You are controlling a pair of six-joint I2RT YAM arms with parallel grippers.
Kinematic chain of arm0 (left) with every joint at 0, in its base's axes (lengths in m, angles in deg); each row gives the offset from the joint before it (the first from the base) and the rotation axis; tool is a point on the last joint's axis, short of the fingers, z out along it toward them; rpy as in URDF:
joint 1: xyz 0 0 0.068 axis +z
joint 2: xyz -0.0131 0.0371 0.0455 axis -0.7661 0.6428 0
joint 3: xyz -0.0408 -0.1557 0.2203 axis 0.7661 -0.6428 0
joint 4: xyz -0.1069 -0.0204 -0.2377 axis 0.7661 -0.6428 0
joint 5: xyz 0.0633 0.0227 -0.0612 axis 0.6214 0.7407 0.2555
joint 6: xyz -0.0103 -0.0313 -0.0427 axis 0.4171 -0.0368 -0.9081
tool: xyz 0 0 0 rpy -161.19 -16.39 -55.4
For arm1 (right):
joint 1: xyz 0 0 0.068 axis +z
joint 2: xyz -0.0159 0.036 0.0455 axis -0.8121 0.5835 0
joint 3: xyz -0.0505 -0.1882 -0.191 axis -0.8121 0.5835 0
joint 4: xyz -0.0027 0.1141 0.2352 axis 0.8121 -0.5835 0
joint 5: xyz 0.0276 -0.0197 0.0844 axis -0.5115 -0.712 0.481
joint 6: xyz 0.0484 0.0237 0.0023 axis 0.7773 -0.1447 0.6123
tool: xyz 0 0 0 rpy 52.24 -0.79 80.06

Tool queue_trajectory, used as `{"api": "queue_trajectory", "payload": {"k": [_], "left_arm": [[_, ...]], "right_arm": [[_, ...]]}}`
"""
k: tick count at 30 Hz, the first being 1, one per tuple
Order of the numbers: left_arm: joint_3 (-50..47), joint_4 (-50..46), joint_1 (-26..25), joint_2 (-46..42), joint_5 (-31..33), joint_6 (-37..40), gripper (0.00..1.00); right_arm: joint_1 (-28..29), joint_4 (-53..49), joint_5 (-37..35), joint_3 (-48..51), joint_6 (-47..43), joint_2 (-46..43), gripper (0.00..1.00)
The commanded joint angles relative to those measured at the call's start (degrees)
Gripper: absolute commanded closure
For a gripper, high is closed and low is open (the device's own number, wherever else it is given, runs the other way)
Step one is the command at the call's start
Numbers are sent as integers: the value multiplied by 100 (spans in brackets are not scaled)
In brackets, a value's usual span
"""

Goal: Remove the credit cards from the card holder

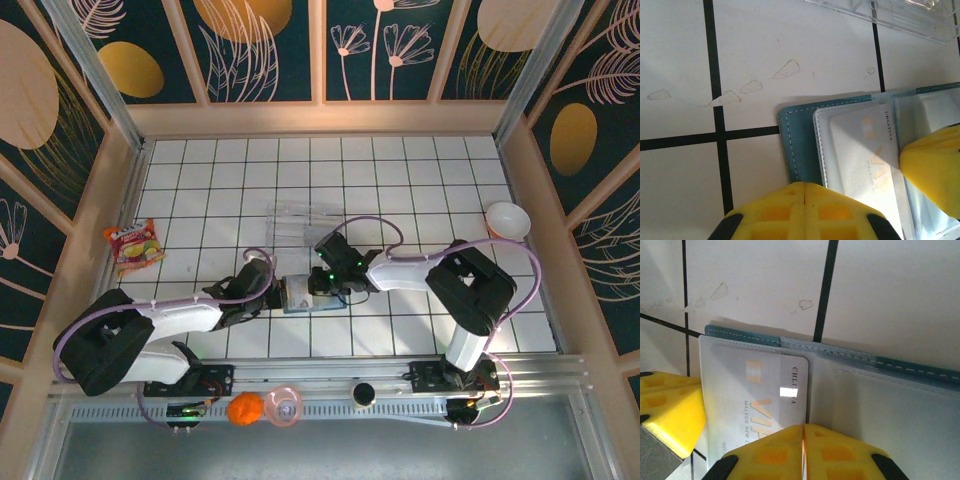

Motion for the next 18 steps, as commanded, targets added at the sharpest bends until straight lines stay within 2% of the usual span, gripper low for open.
{"api": "queue_trajectory", "payload": {"k": [1,12,18], "left_arm": [[-87,-197,33,114,1,24,100],[249,-883,36,-672,177,144,97],[401,-539,28,-454,-325,117,97]], "right_arm": [[34,-610,-673,7,-50,-140,89],[142,-493,-702,-129,-294,-594,84],[75,-271,-525,33,-305,-745,83]]}}
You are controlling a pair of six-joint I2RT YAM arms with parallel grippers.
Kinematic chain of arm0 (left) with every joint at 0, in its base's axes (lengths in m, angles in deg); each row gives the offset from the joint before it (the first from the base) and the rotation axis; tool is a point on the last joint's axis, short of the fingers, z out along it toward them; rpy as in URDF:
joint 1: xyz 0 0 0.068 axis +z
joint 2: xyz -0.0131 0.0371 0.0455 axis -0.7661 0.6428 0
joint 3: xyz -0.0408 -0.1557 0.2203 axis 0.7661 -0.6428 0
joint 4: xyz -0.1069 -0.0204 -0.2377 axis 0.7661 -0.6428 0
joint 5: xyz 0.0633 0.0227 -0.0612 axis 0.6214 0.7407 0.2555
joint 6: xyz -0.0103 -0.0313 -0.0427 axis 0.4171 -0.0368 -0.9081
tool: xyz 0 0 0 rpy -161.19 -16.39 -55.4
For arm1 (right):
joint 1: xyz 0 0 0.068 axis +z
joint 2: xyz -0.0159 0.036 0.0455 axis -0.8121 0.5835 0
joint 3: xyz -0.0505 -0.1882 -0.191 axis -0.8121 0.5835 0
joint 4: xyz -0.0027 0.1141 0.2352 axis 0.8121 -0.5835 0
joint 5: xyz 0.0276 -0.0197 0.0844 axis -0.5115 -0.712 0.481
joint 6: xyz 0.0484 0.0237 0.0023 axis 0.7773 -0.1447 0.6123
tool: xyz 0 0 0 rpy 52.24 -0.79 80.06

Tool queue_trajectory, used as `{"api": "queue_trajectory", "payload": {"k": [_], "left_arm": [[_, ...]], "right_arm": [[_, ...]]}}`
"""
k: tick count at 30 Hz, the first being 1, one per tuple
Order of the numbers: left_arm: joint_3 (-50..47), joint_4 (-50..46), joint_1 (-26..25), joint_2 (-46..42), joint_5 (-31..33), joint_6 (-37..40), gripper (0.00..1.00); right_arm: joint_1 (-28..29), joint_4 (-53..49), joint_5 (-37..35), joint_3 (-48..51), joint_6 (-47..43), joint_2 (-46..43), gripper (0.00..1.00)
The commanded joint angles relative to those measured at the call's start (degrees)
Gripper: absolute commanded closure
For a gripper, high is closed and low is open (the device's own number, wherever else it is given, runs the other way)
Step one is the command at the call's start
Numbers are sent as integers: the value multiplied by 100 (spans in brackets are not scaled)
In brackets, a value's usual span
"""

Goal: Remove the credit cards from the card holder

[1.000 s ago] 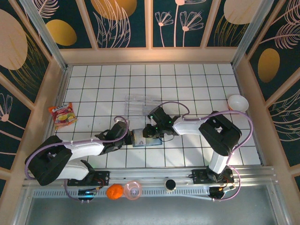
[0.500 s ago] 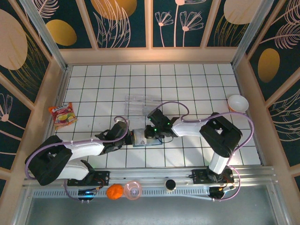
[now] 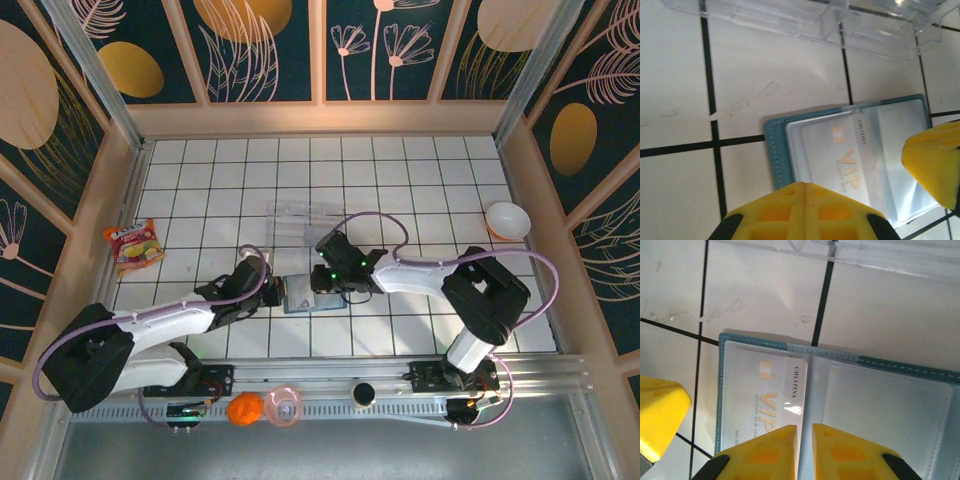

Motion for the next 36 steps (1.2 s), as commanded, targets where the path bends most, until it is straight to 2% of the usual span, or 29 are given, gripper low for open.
{"api": "queue_trajectory", "payload": {"k": [1,7,13,36], "left_arm": [[153,196,17,237,-371,52,97],[353,564,-102,626,-593,54,100],[354,481,-106,901,-351,8,100],[65,290,-101,813,-37,-56,100]], "right_arm": [[-53,140,55,96,-119,-215,83],[-110,266,163,297,-138,-367,83],[-140,449,350,472,-115,-441,83],[-215,764,1038,417,-143,-92,82]]}}
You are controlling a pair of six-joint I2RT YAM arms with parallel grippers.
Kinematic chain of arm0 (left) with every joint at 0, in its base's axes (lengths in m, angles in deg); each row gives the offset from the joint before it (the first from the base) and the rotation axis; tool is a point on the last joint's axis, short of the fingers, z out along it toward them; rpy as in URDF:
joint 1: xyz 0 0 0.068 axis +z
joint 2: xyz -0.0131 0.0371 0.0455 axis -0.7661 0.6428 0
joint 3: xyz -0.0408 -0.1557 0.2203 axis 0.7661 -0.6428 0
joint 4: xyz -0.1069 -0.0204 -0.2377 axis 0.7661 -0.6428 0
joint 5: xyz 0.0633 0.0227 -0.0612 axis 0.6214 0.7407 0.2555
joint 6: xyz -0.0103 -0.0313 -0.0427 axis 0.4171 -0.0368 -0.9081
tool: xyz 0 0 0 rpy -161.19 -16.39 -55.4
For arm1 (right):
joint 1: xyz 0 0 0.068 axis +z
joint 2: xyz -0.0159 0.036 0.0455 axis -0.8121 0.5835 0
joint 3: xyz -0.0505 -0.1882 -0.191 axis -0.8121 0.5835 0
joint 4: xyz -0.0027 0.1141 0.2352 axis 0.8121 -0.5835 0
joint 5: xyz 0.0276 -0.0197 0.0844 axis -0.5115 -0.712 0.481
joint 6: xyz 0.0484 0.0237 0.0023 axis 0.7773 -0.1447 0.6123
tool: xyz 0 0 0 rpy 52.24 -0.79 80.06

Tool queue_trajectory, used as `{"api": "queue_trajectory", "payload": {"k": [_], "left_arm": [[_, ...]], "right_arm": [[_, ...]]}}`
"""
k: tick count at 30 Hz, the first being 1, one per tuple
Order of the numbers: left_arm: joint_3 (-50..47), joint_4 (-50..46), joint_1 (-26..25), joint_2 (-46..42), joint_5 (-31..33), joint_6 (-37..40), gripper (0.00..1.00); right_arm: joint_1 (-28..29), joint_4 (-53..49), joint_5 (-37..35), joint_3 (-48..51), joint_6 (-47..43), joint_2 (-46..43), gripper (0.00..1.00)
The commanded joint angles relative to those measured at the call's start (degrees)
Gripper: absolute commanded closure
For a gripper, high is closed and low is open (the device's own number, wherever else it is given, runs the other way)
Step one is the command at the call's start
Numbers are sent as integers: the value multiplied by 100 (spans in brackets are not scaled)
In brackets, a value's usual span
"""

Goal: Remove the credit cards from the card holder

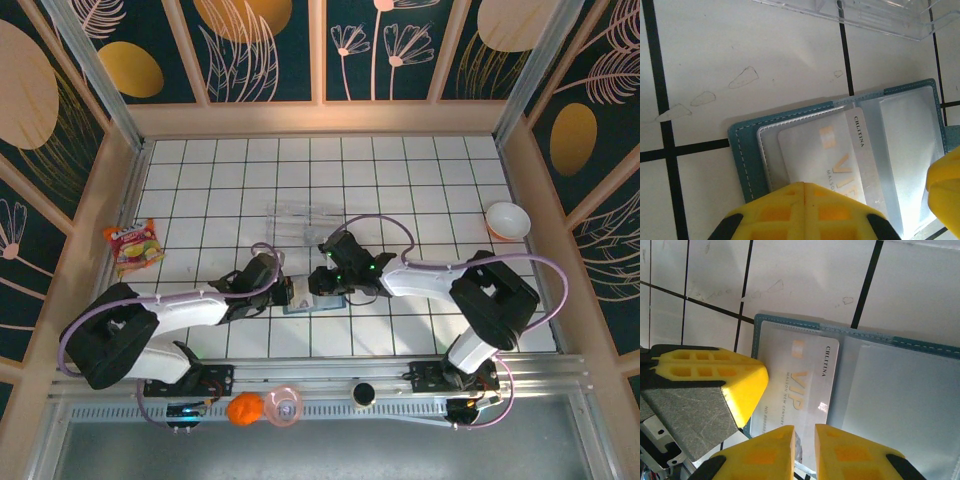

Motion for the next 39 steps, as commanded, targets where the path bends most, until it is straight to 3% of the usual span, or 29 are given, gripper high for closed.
{"api": "queue_trajectory", "payload": {"k": [1,12,35,39], "left_arm": [[-87,-85,-17,34,128,-26,100],[-382,204,-15,160,67,-149,100],[-495,391,-14,199,-64,-164,100],[-498,392,-16,186,-74,-172,100]], "right_arm": [[-68,170,219,0,-15,115,82],[-297,670,965,157,184,472,79],[-582,965,1503,219,746,1029,77],[-604,1013,1499,259,812,1041,82]]}}
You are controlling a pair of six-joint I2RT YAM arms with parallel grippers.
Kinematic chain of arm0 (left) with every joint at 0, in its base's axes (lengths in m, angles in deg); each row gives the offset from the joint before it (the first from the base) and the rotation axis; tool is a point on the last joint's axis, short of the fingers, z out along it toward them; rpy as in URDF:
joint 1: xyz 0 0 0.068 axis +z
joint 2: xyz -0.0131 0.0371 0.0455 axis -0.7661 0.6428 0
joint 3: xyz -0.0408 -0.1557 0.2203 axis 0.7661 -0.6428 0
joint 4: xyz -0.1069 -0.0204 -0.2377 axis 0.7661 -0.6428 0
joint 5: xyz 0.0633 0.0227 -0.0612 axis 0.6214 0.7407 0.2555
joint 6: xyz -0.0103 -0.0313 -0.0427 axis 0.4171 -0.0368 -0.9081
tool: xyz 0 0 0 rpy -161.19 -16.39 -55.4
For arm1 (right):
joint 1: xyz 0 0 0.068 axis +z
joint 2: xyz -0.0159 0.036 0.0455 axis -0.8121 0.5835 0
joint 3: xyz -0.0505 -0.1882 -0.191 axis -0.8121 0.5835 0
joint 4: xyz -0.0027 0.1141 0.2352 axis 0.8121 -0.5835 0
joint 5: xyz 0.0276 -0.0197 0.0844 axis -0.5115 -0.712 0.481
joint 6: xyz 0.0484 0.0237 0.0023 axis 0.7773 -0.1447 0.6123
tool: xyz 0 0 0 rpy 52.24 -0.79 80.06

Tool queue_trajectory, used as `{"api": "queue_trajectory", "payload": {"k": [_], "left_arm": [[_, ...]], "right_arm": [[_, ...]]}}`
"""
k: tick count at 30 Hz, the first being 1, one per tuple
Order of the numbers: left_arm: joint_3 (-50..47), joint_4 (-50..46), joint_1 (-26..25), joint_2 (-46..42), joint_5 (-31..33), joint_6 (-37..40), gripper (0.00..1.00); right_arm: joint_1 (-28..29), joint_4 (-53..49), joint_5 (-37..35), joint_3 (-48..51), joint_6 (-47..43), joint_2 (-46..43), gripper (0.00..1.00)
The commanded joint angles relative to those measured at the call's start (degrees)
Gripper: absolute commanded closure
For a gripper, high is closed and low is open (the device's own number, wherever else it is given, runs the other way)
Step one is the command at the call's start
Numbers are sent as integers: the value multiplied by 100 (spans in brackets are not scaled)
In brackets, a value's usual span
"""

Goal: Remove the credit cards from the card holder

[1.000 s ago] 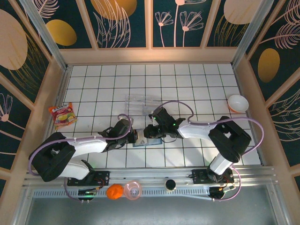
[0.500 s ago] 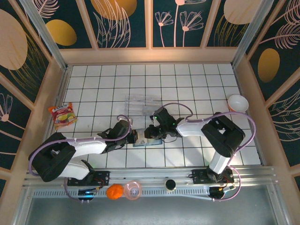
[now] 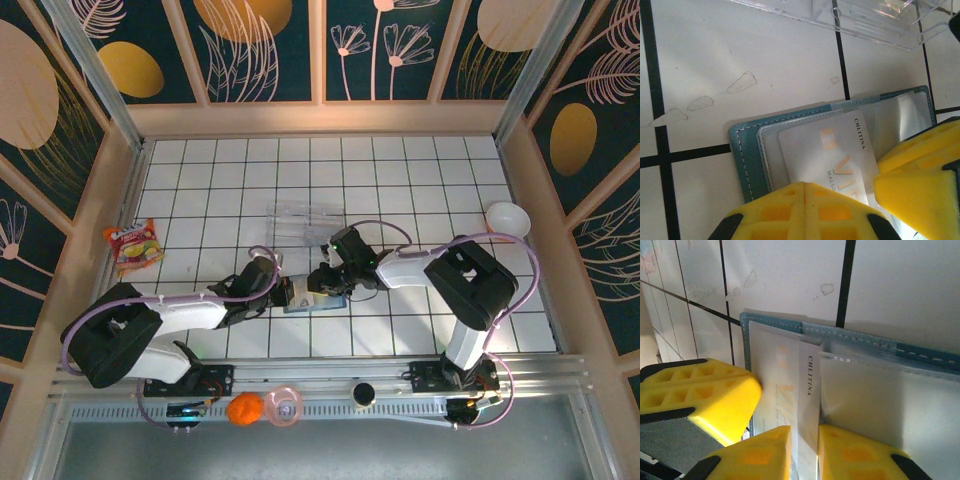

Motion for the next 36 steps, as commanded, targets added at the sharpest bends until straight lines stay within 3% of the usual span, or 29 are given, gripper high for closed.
{"api": "queue_trajectory", "payload": {"k": [1,5,11,18,26,29,36], "left_arm": [[-178,-324,-12,117,-53,-59,100],[-160,-358,-11,96,-44,-54,100],[-104,-458,-11,-62,18,-59,100],[115,-572,-16,-376,104,-24,85],[290,-1023,0,-860,469,61,69],[219,-1200,1,-1014,700,47,68],[-86,-1061,112,-959,581,17,70]], "right_arm": [[-41,74,-15,158,97,147,84],[-52,80,-91,237,128,31,100],[-51,-255,-613,375,105,-568,100],[104,-1358,-1469,168,-36,-1165,100],[498,-2469,-2418,-443,-378,-1247,100],[614,-2705,-2658,-659,-490,-1185,100],[780,-2942,-2754,-1074,-765,-1254,100]]}}
